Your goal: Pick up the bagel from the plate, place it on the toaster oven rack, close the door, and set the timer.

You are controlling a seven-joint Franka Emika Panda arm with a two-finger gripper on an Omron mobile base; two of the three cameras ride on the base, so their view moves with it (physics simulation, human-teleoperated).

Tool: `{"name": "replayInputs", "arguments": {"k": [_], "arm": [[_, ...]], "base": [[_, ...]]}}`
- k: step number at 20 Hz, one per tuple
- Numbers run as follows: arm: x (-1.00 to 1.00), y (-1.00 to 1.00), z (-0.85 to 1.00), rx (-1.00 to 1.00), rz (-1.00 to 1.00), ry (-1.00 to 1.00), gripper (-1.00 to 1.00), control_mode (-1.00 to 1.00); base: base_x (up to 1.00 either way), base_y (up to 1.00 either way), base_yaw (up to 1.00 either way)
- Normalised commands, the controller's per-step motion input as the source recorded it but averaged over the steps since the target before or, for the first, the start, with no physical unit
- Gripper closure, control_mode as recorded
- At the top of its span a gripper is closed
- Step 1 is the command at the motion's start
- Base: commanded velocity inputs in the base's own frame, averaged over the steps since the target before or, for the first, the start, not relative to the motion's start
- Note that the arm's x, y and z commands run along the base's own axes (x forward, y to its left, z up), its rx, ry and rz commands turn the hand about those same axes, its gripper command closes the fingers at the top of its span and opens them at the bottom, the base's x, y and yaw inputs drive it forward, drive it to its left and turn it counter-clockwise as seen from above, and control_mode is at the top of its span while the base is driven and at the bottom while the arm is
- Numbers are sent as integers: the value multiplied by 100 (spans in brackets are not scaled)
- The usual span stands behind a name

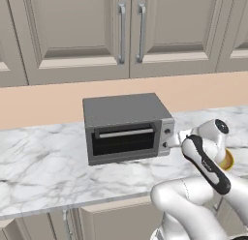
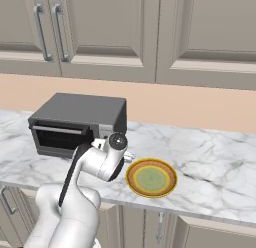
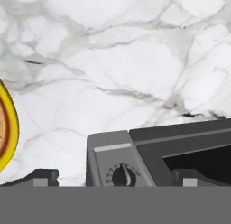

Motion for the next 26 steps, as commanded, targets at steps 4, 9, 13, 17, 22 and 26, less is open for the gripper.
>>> {"name": "replayInputs", "arguments": {"k": [4, 9, 13, 17, 22, 26], "arm": [[29, -2, -25, 0, 5, 0, -100, -100], [0, 0, -10, 0, 2, 0, -100, -100], [0, 0, 0, 0, 0, 0, -100, -100], [-14, 0, 11, 1, 0, 0, -100, -100], [-18, 0, 44, 5, 0, 0, -100, -100], [-4, 8, 9, 3, 3, 0, -100, -100]], "base": [[0, 0, 0], [0, 0, 0], [0, 0, 0], [0, 0, 0], [0, 0, 0], [0, 0, 0]]}}
